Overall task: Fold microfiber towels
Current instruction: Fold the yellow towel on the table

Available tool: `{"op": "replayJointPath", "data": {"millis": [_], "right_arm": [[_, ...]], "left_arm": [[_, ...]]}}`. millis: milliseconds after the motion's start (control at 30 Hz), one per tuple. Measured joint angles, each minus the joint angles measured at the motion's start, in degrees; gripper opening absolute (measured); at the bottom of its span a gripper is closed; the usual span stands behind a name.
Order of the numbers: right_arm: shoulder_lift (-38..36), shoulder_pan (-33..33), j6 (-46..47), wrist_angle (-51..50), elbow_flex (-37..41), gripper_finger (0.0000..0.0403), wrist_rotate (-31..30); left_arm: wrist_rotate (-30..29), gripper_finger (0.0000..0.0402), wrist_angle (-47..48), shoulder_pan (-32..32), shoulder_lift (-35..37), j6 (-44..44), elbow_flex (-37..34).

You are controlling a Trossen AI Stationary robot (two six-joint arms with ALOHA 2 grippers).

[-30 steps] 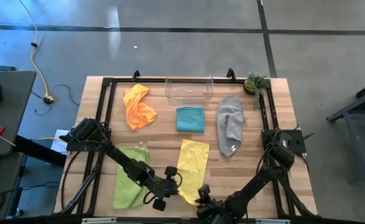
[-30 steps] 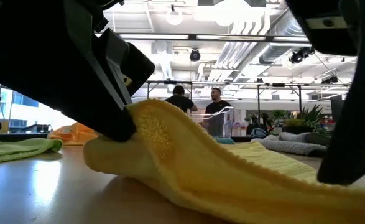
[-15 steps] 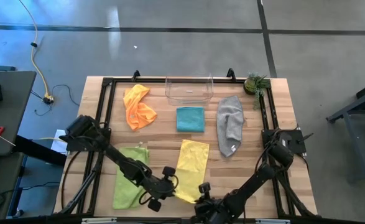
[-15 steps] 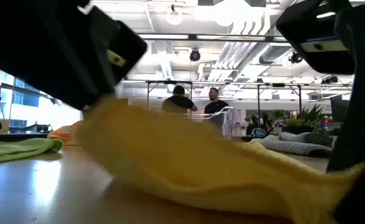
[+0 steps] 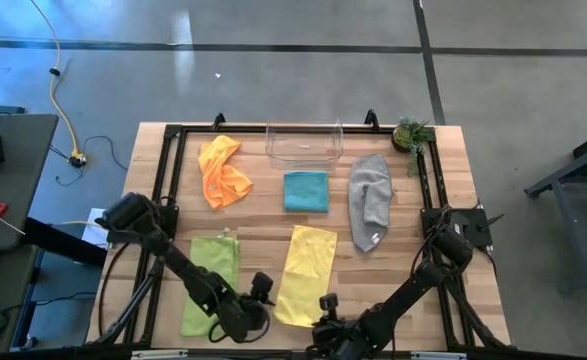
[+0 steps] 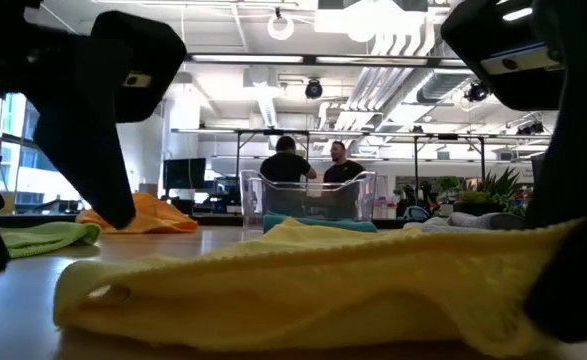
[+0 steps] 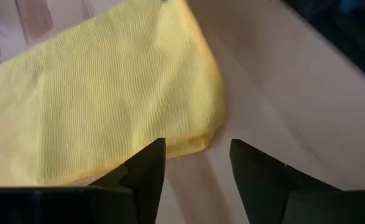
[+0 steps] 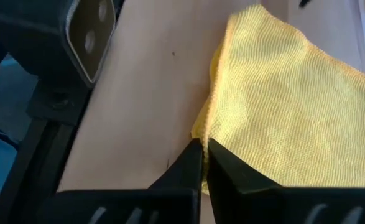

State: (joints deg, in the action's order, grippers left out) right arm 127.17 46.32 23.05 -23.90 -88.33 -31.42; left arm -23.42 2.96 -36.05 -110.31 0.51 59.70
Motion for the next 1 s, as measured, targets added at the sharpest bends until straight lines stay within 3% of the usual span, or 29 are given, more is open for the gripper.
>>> {"op": "replayJointPath", "data": {"millis": [367,600,800,1000], "right_arm": [[0.0,-0.2,-1.0,1.1,0.0,0.0000,0.0],[0.0,-0.2,-1.0,1.1,-0.1,0.0000,0.0],[-0.2,-0.1,-0.5,1.1,-0.1,0.0000,-0.1],[-3.0,0.7,1.2,0.4,-0.1,0.0000,-0.8]], "left_arm": [[1.3,0.0160,-3.1,1.9,-3.0,-8.4,0.1],[1.2,0.0096,-5.0,1.8,-4.0,-13.0,0.2],[-1.2,0.0013,-3.6,0.5,-3.6,-15.4,0.0],[-1.7,0.0003,-2.0,-1.3,0.9,-10.1,0.4]]}}
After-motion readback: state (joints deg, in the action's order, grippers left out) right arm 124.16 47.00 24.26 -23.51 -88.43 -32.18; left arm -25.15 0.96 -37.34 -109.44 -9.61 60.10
